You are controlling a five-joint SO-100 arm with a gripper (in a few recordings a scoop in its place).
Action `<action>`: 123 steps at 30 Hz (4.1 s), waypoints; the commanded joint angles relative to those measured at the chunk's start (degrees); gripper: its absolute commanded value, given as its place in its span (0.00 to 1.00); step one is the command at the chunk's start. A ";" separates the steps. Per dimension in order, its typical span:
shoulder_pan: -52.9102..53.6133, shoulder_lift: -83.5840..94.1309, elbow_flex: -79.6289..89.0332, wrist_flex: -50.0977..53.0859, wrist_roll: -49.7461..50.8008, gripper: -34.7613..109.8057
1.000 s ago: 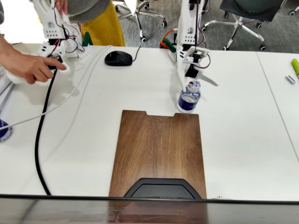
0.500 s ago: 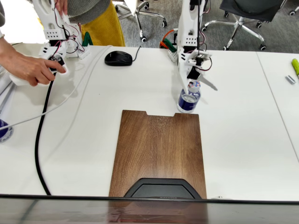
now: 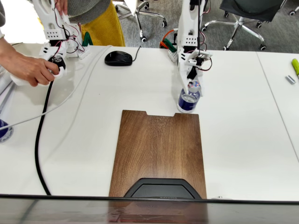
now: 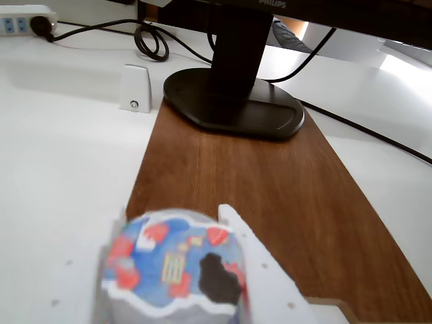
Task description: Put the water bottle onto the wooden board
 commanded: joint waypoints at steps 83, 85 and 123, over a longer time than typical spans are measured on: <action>14.15 -49.31 -72.69 5.54 11.95 0.29; 14.50 -49.22 -72.69 6.59 11.16 0.39; 17.84 -15.12 -45.00 15.47 6.94 0.42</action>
